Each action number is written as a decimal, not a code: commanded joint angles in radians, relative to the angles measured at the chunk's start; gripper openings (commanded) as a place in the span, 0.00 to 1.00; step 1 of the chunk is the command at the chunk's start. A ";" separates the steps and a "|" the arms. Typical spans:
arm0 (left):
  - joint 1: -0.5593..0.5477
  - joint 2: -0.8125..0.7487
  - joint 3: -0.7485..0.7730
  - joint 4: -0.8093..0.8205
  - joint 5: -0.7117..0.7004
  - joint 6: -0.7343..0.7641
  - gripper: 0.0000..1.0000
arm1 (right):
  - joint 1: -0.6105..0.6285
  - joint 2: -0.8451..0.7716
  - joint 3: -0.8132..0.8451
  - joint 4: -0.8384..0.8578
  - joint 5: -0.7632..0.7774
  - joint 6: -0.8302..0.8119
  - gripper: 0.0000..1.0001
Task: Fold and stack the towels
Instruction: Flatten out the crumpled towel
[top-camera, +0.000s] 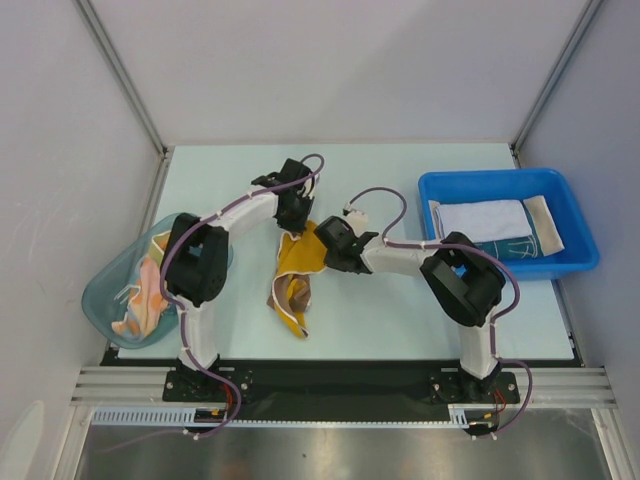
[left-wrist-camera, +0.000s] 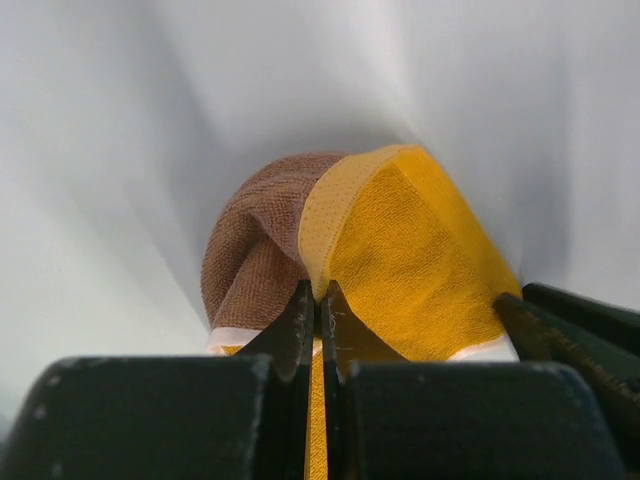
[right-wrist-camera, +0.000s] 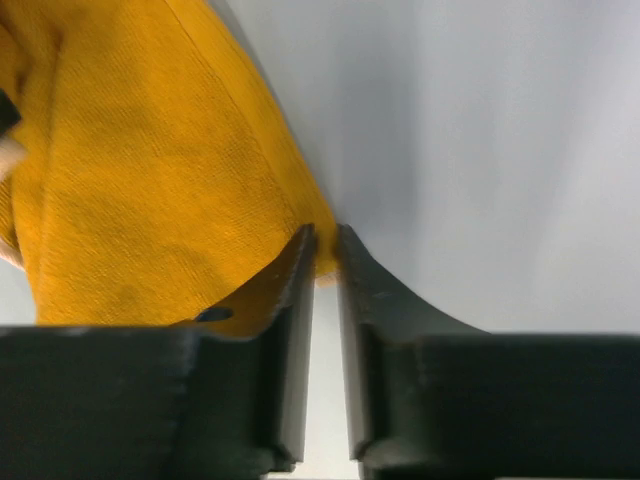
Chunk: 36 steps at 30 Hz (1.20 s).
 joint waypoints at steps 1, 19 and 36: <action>0.013 -0.015 0.019 0.026 0.022 -0.025 0.00 | 0.030 0.059 -0.033 -0.120 0.048 -0.006 0.16; -0.010 -0.400 0.250 -0.166 0.258 -0.025 0.00 | -0.131 -0.651 0.041 -0.118 0.042 -0.528 0.00; -0.339 -0.694 0.517 -0.428 0.206 -0.015 0.00 | 0.580 -1.113 0.070 0.058 0.613 -1.201 0.00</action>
